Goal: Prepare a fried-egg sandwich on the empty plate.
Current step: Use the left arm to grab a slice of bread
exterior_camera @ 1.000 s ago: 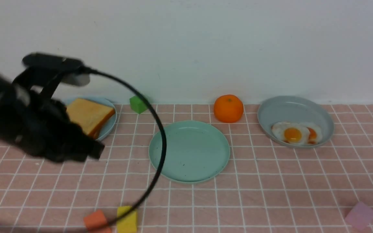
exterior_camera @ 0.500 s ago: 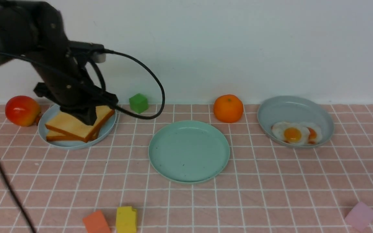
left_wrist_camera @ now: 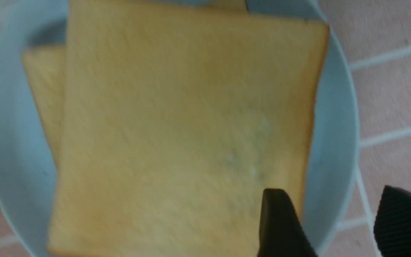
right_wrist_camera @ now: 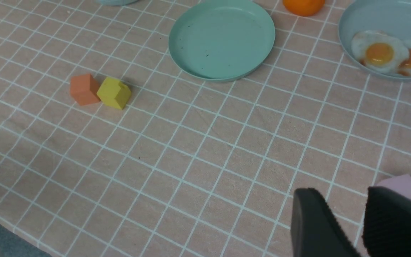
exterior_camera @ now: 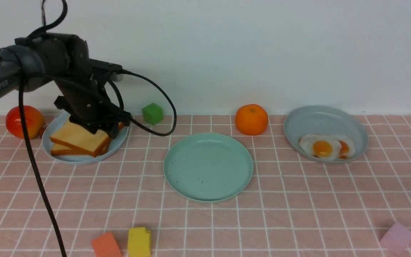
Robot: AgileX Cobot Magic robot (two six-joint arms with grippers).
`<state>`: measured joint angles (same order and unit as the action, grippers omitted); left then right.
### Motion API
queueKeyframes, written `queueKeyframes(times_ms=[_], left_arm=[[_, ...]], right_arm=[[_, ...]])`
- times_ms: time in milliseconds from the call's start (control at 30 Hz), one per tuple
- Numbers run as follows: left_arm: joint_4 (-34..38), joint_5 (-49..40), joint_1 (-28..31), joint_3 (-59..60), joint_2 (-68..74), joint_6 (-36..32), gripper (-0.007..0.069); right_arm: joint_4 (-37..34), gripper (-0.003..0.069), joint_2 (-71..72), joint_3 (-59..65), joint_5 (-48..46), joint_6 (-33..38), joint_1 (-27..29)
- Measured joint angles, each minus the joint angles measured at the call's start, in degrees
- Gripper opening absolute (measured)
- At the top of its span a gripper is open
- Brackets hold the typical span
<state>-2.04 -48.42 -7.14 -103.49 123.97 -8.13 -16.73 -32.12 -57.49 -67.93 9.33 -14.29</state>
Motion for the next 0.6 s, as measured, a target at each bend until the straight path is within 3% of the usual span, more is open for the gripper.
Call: queueKeyframes(times_ms=[367,600], left_arm=[[-2.6,3.2,0.0,0.0,2.9,-0.6,0.0387],[-2.7,3.2,-0.1,0.0,3.4,-2.3,0.0451]], right_arm=[[0.6,0.0242,-0.2,0.0,0.5,0.0,0.0],[1.1,0.0242,-0.2,0.0,0.5,0.0,0.0]])
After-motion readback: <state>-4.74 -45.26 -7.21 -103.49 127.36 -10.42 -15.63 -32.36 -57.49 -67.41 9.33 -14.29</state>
